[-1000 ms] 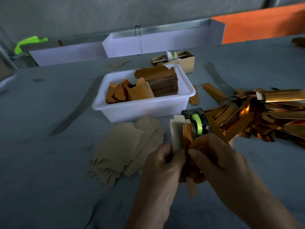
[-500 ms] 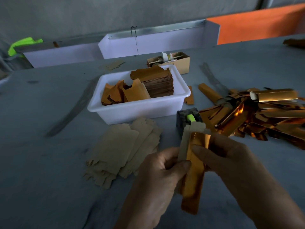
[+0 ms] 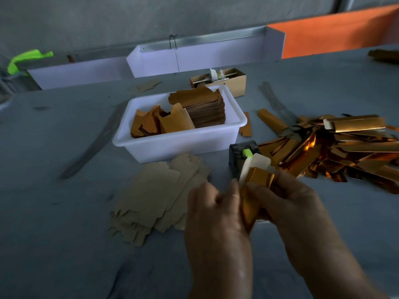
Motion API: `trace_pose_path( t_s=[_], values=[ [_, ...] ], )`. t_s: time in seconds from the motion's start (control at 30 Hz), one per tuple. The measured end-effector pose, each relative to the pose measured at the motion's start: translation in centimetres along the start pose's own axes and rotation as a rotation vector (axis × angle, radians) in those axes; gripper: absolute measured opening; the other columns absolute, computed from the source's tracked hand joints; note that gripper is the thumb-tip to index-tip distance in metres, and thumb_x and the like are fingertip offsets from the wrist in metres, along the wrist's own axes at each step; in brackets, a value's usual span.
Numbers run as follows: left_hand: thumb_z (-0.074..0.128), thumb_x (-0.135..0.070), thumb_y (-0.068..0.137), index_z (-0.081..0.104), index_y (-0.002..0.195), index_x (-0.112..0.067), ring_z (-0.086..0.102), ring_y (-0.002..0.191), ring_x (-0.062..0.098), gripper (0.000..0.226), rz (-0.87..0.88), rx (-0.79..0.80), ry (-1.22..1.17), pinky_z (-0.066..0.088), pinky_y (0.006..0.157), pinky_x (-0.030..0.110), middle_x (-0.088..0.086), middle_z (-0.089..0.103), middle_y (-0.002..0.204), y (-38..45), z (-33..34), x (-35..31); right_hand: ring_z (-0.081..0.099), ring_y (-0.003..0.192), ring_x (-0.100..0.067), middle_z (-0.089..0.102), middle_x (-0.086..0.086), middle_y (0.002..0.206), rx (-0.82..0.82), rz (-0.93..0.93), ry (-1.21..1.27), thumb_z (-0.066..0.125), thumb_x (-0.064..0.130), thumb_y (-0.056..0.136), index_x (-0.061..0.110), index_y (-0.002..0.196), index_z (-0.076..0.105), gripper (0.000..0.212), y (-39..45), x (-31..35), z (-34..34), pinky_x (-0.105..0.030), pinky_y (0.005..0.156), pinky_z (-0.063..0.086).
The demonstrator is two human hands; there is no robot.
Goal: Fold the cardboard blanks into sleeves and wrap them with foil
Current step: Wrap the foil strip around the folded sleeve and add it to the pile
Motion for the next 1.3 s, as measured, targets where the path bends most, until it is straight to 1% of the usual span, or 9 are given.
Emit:
trace_pose_path(
  t_s=[0.1, 0.27, 0.43, 0.53, 0.63, 0.8, 0.9, 1.1, 1.3],
  values=[
    [0.042, -0.007, 0.074, 0.072, 0.107, -0.005, 0.05, 0.073, 0.024, 0.045, 0.037, 0.017, 0.294, 0.045, 0.053, 0.03, 0.006, 0.057, 0.072, -0.2, 0.6, -1.4, 0.067, 0.076, -0.029, 0.07, -0.009, 0.076, -0.021, -0.024, -0.054, 0.066, 0.024, 0.077, 0.014, 0.079, 0.068, 0.011, 0.1, 0.4, 0.0, -0.051, 0.073, 0.056],
    [0.038, -0.014, 0.075, 0.074, 0.102, -0.006, 0.036, 0.079, 0.021, 0.046, 0.022, 0.093, 0.375, 0.047, 0.056, 0.03, 0.004, 0.059, 0.073, -0.7, 1.9, -2.2, 0.066, 0.074, -0.021, 0.069, -0.005, 0.075, -0.014, -0.055, -0.18, 0.062, 0.056, 0.06, 0.018, 0.079, 0.067, 0.043, -0.1, 0.8, 0.0, -0.044, 0.071, 0.056],
    [0.073, -0.008, 0.06, 0.074, 0.1, -0.022, 0.058, 0.073, 0.015, 0.042, 0.031, 0.09, 0.078, 0.047, 0.048, 0.021, -0.002, 0.056, 0.077, -0.7, 0.8, -1.7, 0.063, 0.071, -0.03, 0.065, -0.011, 0.07, -0.023, -0.079, -0.196, 0.064, 0.033, 0.074, 0.016, 0.074, 0.066, 0.017, 0.5, 1.1, -0.8, -0.047, 0.07, 0.053],
    [0.068, -0.021, 0.083, 0.068, 0.091, -0.036, 0.061, 0.077, 0.0, 0.017, -0.352, 0.14, -0.459, 0.051, 0.065, 0.016, -0.013, 0.064, 0.085, 0.1, 0.1, 0.2, 0.06, 0.075, -0.039, 0.06, -0.023, 0.074, 0.085, -0.049, -0.055, 0.064, 0.025, 0.075, 0.007, 0.073, 0.061, 0.019, 0.6, 1.5, -0.9, -0.051, 0.075, 0.053],
    [0.067, -0.02, 0.084, 0.07, 0.079, -0.022, 0.058, 0.052, 0.002, 0.006, -0.606, 0.317, -0.859, 0.045, 0.047, 0.016, -0.004, 0.068, 0.065, 0.4, -0.2, 1.3, 0.059, 0.071, -0.035, 0.056, -0.02, 0.069, 0.123, -0.031, 0.01, 0.059, 0.034, 0.072, 0.002, 0.073, 0.056, 0.032, 0.6, 1.7, -1.0, -0.045, 0.074, 0.055],
    [0.064, -0.014, 0.086, 0.07, 0.071, -0.017, 0.054, 0.047, 0.009, 0.016, -0.633, 0.401, -0.974, 0.042, 0.044, 0.018, 0.002, 0.064, 0.057, 0.6, 0.0, 1.4, 0.058, 0.076, -0.034, 0.054, -0.022, 0.076, 0.107, 0.005, -0.015, 0.048, 0.048, 0.077, 0.003, 0.084, 0.059, 0.047, 0.6, 1.6, -1.2, -0.042, 0.072, 0.052],
    [0.066, -0.02, 0.081, 0.07, 0.069, -0.021, 0.05, 0.045, 0.005, 0.013, -0.685, 0.262, -0.924, 0.038, 0.043, 0.017, -0.004, 0.06, 0.052, 0.5, 0.4, 1.9, 0.062, 0.073, -0.019, 0.064, -0.005, 0.073, 0.034, -0.043, -0.169, 0.047, 0.047, 0.083, 0.018, 0.082, 0.066, 0.034, 1.2, 2.2, -2.5, -0.025, 0.059, 0.05],
    [0.067, -0.017, 0.082, 0.07, 0.067, -0.028, 0.049, 0.049, 0.008, 0.019, -0.724, 0.112, -0.9, 0.039, 0.044, 0.02, -0.004, 0.059, 0.054, 0.3, 0.9, 3.2, 0.052, 0.056, -0.01, 0.06, 0.002, 0.061, -0.005, -0.066, -0.432, 0.062, 0.021, 0.083, 0.027, 0.067, 0.063, 0.017, 2.2, 0.9, -5.6, -0.026, 0.053, 0.038],
    [0.062, -0.012, 0.088, 0.065, 0.07, -0.015, 0.047, 0.043, 0.002, 0.019, -0.815, 0.096, -1.027, 0.036, 0.038, 0.012, -0.004, 0.056, 0.052, 0.1, 2.0, 2.1, 0.056, 0.069, -0.004, 0.06, 0.011, 0.072, 0.08, -0.027, -0.509, 0.061, 0.03, 0.084, 0.032, 0.074, 0.062, 0.01, 2.3, -0.6, -4.0, -0.022, 0.057, 0.04]
  ],
)
Point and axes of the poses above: each hand's wrist, its own y-axis towards the middle knuckle, its own z-axis out of the palm, x = y × z, the point moved 3 cm from there along y, towards the middle knuckle
